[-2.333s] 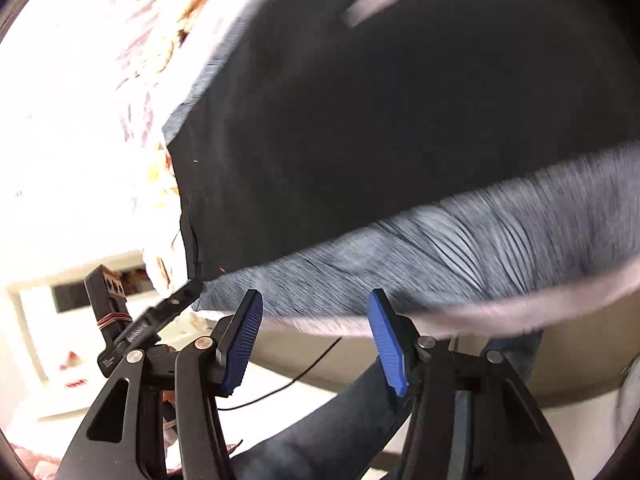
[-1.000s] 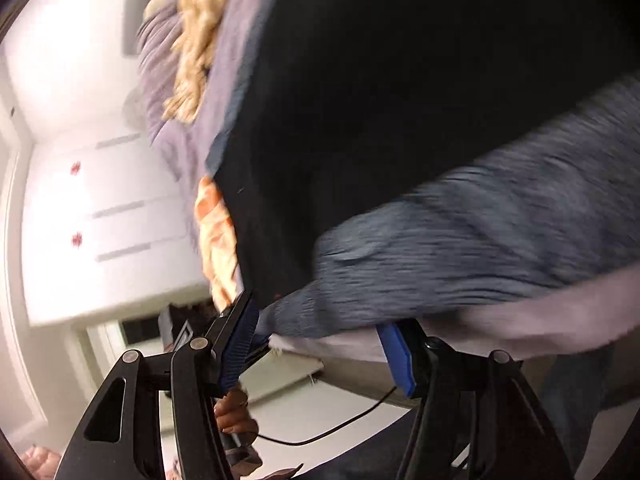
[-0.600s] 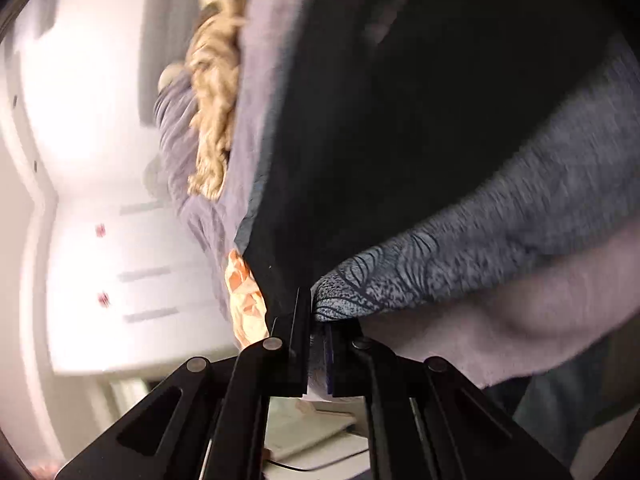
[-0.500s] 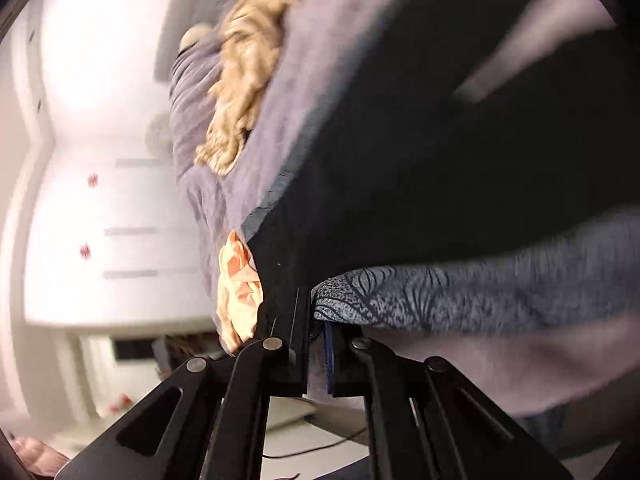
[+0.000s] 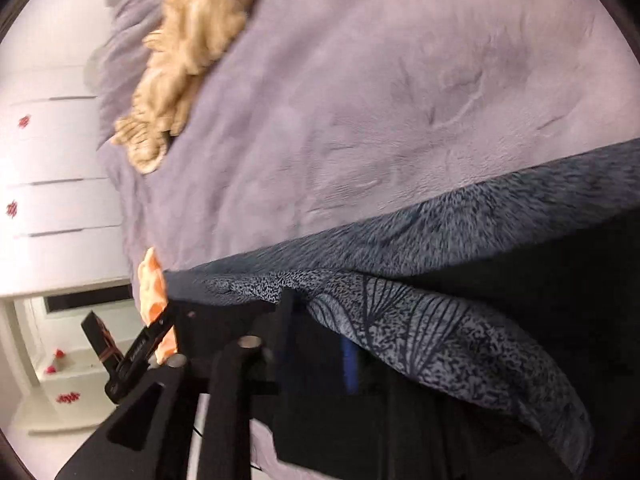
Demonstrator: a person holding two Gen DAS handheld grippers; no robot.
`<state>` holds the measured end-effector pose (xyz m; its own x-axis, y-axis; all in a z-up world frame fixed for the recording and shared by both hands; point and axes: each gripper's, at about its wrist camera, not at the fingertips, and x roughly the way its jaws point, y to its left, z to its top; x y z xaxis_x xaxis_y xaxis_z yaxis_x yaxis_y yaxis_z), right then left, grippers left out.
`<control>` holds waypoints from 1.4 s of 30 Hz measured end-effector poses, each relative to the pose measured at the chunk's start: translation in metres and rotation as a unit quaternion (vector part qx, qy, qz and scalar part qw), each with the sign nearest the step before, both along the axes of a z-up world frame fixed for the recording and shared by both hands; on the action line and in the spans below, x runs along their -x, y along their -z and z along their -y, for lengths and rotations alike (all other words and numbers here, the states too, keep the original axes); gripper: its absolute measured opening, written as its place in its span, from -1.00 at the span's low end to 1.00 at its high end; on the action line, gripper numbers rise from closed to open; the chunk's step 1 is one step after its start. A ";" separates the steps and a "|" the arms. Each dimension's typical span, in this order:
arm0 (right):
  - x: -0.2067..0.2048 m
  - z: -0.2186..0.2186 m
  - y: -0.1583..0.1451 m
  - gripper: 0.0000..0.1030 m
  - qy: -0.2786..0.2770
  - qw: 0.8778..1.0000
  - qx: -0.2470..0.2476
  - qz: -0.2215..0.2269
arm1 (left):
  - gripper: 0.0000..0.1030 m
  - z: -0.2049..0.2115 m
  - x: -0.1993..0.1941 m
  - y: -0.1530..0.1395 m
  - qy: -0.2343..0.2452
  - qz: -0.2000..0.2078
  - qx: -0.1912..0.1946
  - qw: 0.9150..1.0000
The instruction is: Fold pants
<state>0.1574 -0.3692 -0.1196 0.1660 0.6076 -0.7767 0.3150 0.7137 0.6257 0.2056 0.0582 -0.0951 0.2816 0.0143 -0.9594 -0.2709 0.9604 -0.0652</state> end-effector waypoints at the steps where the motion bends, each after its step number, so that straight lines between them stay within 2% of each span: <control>1: -0.002 0.001 0.002 -0.22 0.012 1.000 -0.012 -0.002 | 0.55 0.005 0.005 -0.006 0.009 0.002 0.001 1.000; 2: -0.003 0.002 -0.003 0.02 0.018 1.000 -0.025 0.003 | 0.55 0.012 0.012 -0.014 0.027 0.005 -0.004 1.000; 4: 0.013 0.006 -0.028 0.21 0.009 0.998 -0.056 0.027 | 0.55 0.043 0.029 -0.033 0.089 0.007 -0.013 0.996; 8: 0.081 0.029 -0.067 0.21 0.032 0.993 -0.098 0.050 | 0.55 0.115 0.052 -0.039 0.175 -0.001 0.026 0.984; 10: 0.132 0.041 -0.065 0.21 0.071 0.989 -0.125 0.036 | 0.55 0.159 0.058 -0.029 0.211 -0.004 0.042 0.977; 12: 0.190 0.050 -0.049 0.21 0.135 0.977 -0.164 0.021 | 0.56 0.200 0.063 -0.017 0.235 -0.010 0.053 0.971; 15: 0.254 0.067 -0.027 0.21 0.233 0.962 -0.141 0.018 | 0.56 0.237 0.067 0.003 0.261 -0.033 0.042 0.964; 16: 0.272 0.073 -0.020 0.21 0.270 0.954 -0.129 0.021 | 0.56 0.243 0.070 0.008 0.268 -0.042 0.039 0.962; 18: 0.305 0.088 -0.012 0.21 0.345 0.932 -0.108 0.031 | 0.56 0.252 0.077 0.010 0.290 -0.035 0.011 0.956; 19: 0.320 0.096 -0.014 0.21 0.375 0.922 -0.088 0.036 | 0.56 0.254 0.078 0.009 0.302 -0.031 0.005 0.953; 21: 0.332 0.109 -0.028 0.21 0.398 0.915 -0.046 0.053 | 0.56 0.257 0.079 0.007 0.323 -0.032 -0.003 0.946; 25: 0.308 0.127 -0.088 0.21 0.333 0.931 0.105 0.108 | 0.56 0.265 0.074 -0.004 0.323 -0.037 -0.028 0.945; 27: 0.279 0.147 -0.112 0.21 0.281 0.938 0.156 0.127 | 0.56 0.273 0.073 -0.012 0.328 -0.038 -0.034 0.943; 29: 0.242 0.171 -0.131 0.22 0.230 0.946 0.182 0.138 | 0.56 0.284 0.072 -0.021 0.322 -0.036 -0.038 0.945; 32: 0.182 0.205 -0.148 0.34 0.154 0.961 0.179 0.142 | 0.56 0.311 0.065 -0.030 0.303 -0.041 -0.033 0.952; 35: 0.127 0.246 -0.150 0.35 0.104 0.972 0.167 0.126 | 0.56 0.329 0.058 -0.031 0.278 -0.044 -0.037 0.959; 39: 0.120 0.286 -0.157 0.35 0.110 0.979 0.113 0.133 | 0.56 0.354 0.045 -0.029 0.234 -0.042 -0.008 0.971; 42: 0.142 0.301 -0.137 0.35 0.138 0.980 0.106 0.100 | 0.56 0.364 0.038 -0.013 0.220 -0.064 -0.012 0.973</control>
